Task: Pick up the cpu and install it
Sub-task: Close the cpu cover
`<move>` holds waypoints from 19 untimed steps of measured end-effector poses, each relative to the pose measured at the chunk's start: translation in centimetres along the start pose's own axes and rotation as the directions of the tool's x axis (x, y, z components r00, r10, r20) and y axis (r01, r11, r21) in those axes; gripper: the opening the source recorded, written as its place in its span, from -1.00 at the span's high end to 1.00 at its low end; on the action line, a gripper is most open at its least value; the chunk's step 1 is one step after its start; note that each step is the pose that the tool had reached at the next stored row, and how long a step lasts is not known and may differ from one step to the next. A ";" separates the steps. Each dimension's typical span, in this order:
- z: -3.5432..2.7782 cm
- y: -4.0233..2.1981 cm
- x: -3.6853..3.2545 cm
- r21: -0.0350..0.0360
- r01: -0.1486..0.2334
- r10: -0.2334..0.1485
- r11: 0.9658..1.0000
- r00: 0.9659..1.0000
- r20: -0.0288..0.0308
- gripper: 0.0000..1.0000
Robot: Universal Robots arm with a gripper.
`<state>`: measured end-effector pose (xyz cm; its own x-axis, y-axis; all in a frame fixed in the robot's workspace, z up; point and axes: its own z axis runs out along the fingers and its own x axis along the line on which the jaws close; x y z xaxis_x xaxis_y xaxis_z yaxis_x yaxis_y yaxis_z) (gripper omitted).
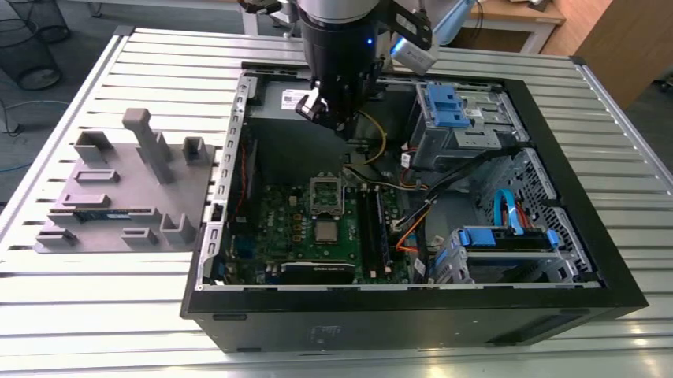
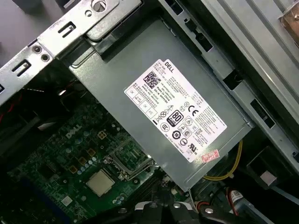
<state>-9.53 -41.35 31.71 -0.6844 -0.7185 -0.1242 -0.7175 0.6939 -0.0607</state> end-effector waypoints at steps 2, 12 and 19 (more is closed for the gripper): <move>-0.08 0.02 0.01 0.001 0.001 -0.001 1.000 1.000 0.001 0.79; -0.48 0.12 0.09 0.004 0.008 -0.008 1.000 1.000 0.005 0.79; -0.75 0.20 0.14 0.006 0.012 -0.012 1.000 1.000 0.008 0.79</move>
<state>-9.86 -41.35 32.42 -0.6745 -0.7264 -0.1318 -0.7249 0.6855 -0.0684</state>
